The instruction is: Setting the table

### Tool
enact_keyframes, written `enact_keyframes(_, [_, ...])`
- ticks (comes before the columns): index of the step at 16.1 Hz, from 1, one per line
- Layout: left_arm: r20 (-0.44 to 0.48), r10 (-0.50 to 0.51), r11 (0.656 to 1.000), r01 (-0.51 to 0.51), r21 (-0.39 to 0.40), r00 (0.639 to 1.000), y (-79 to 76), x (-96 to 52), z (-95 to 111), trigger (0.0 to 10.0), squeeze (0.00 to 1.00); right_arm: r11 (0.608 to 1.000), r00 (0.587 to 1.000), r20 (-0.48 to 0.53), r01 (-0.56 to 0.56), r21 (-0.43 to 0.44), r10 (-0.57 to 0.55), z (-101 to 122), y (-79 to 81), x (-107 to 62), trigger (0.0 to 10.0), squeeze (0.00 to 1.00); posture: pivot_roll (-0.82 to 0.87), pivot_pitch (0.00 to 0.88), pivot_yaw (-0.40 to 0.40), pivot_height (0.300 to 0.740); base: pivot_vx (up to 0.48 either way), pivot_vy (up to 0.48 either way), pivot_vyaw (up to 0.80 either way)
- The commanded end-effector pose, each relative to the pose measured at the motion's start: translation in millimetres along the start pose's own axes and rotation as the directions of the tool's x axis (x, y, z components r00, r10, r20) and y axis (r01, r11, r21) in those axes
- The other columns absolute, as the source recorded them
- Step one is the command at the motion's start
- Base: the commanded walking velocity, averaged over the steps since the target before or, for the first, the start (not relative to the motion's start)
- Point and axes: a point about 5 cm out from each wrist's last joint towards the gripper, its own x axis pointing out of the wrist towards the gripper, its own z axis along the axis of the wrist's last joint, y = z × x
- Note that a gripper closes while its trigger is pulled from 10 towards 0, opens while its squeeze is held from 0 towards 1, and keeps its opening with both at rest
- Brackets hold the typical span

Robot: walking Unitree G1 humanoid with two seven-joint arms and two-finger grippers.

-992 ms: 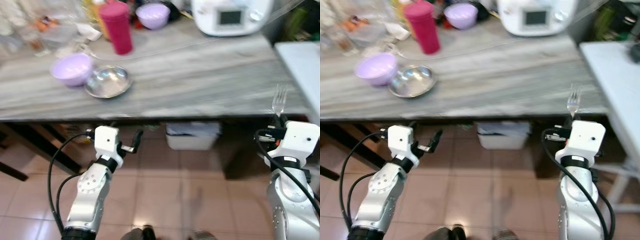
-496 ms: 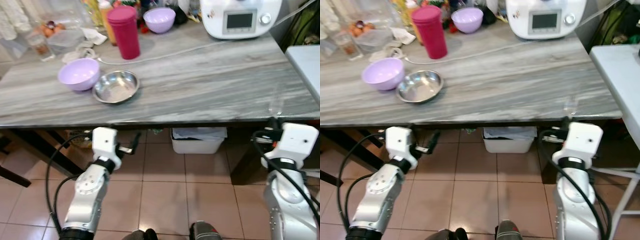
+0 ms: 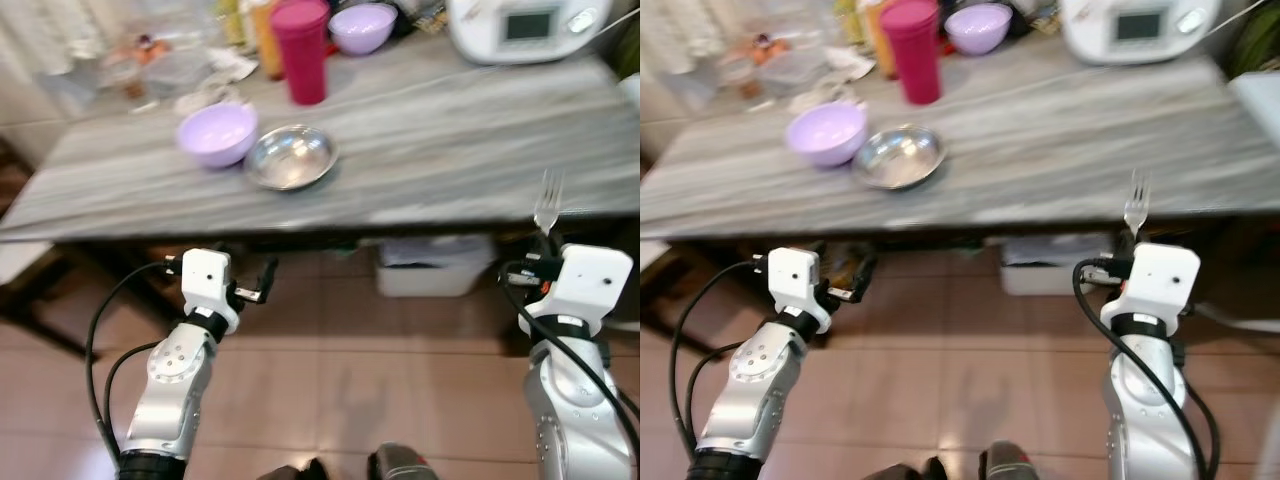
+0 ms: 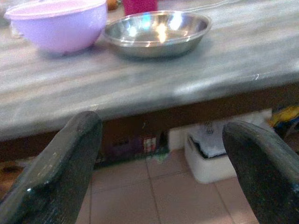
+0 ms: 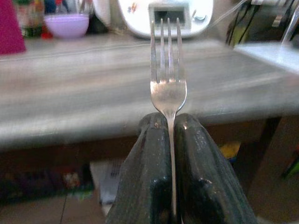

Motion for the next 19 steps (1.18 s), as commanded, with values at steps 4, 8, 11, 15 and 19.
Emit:
enact_keyframes(4, [0.176,0.120,0.988,-0.134,0.069,0.977,12.9,6.5,37.7,10.0,0.00,0.999,0.997,0.082,0.001,0.048,-0.004,19.3,-0.1,-0.8,10.0,0.00,-0.32,0.186,0.126,0.740,0.000,0.071,0.00])
enact_keyframes(8, [0.213,0.109,0.987,-0.131,0.095,0.971,10.5,8.2,45.5,10.0,0.00,0.999,0.996,0.086,-0.009,0.051,0.004,19.9,4.5,-4.2,10.0,0.00,-0.32,0.185,0.125,0.740,0.000,0.000,0.00])
enact_keyframes(11, [0.155,0.115,0.988,-0.129,0.087,0.981,10.6,4.6,30.3,10.0,0.00,0.998,0.998,0.061,0.003,0.070,-0.007,13.9,5.5,-7.2,10.0,0.00,-0.33,0.183,0.125,0.740,0.000,0.000,0.00])
enact_keyframes(15, [0.109,0.089,0.994,-0.095,0.045,0.990,8.9,0.9,19.3,10.0,0.00,0.999,1.000,0.001,-0.012,0.042,0.012,0.5,6.2,-11.6,10.0,0.00,-0.33,0.185,0.122,0.740,0.000,0.000,0.00])
enact_keyframes(19, [0.098,0.041,0.998,-0.045,0.035,0.994,1.6,1.5,15.1,10.0,0.00,0.994,1.000,0.002,-0.029,0.105,0.029,-0.8,9.7,-14.8,10.0,0.00,-0.33,0.188,0.122,0.740,0.000,0.000,0.00])
